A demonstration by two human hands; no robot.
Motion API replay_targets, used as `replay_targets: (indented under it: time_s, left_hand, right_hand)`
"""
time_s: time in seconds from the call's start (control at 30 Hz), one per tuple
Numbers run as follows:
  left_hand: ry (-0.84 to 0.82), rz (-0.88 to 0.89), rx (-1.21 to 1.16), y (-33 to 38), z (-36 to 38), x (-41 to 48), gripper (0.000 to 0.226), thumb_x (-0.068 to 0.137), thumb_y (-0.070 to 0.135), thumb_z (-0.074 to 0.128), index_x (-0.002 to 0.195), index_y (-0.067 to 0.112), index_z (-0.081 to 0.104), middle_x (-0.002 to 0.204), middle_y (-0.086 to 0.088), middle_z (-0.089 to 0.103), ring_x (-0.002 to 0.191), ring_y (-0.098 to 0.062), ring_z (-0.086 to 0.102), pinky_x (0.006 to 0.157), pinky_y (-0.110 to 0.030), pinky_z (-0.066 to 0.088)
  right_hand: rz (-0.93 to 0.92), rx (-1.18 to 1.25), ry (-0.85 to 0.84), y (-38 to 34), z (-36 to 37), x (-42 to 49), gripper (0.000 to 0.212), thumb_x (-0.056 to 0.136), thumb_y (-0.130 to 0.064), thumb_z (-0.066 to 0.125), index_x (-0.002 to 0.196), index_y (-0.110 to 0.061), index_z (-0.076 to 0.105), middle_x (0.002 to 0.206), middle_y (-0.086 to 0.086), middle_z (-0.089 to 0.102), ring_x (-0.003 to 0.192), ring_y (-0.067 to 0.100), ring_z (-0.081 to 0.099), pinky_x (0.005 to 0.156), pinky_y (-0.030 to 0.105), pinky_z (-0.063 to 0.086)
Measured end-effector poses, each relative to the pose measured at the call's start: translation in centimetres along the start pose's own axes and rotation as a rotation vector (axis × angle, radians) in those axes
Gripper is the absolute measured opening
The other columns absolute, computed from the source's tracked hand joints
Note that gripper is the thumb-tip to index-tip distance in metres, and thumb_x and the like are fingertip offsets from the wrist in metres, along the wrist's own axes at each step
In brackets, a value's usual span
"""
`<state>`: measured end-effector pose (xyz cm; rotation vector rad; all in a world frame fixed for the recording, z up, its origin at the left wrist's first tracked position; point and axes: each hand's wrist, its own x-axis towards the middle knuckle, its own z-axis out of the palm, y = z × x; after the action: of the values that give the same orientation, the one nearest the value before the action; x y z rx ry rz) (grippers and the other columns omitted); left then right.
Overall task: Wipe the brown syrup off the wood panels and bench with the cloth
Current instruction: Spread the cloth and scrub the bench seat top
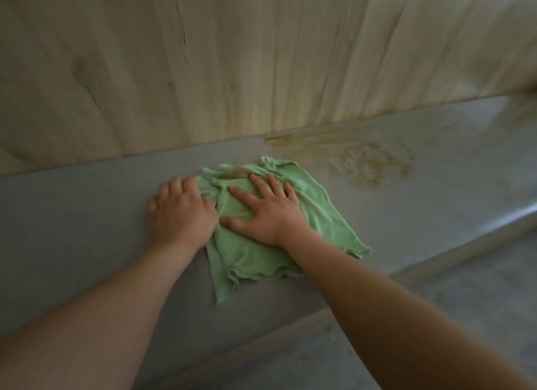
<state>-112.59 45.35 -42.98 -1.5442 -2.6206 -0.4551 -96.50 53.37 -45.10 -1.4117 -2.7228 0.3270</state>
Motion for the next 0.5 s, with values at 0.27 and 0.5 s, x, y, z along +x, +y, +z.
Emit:
replay_targets:
  time_s: [0.27,0.5]
  left_hand:
    - [-0.339,-0.050,0.125,-1.2,2.2,1.2,0.069,0.100,0.060,0.009,0.163,0.033,0.007,0.173,-0.002,-0.005,0.159,-0.028,-0.009,0.124,-0.062,0.000]
    - [-0.359,-0.042,0.160,-1.0,2.4,1.3,0.072,0.099,0.063,0.003,0.164,0.032,-0.003,0.173,-0.001,-0.013,0.158,-0.030,-0.015,0.123,-0.063,-0.005]
  right_hand:
    - [0.376,-0.012,0.046,4.4,-2.1,9.5,0.091,0.083,-0.091,0.019,0.162,-0.047,0.014,0.174,0.007,0.003,0.159,0.038,-0.003,0.124,0.062,-0.004]
    - [0.023,-0.072,-0.004,0.6,-1.7,14.2,0.078,0.093,-0.080,0.022,0.163,-0.046,0.014,0.174,0.004,0.008,0.160,0.032,0.001,0.125,0.061,0.000]
